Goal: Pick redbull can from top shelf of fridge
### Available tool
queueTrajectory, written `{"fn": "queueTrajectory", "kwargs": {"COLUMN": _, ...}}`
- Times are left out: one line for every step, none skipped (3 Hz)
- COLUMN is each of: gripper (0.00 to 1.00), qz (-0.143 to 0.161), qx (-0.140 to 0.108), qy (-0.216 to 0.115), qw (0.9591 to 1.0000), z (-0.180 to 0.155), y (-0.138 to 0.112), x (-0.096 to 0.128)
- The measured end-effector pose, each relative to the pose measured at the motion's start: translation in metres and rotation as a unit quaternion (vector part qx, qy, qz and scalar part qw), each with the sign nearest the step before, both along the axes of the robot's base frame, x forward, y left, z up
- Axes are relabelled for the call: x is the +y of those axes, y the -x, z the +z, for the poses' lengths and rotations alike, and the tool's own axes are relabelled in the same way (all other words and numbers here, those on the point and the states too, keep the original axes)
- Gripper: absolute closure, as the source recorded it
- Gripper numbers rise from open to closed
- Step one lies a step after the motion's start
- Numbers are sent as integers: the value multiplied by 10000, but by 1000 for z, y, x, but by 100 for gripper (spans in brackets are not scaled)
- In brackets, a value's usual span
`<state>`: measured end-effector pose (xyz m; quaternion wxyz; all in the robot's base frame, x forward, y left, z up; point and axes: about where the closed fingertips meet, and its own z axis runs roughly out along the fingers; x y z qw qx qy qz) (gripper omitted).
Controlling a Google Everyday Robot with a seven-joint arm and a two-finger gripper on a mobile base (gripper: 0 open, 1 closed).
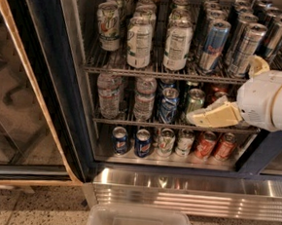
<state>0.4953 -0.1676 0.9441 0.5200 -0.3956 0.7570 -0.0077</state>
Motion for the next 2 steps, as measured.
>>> {"fn": "queueTrajectory", "kwargs": {"gripper": 0, "qz": -318, "qx": -530, "qy": -405, "qw": 9973, "z": 5, "y": -17, "x": 1}}
{"fn": "queueTrajectory", "kwargs": {"gripper": 0, "qz": -631, "qx": -935, "qy": -976, "qw": 9888, "z": 19, "y": -37, "x": 1}}
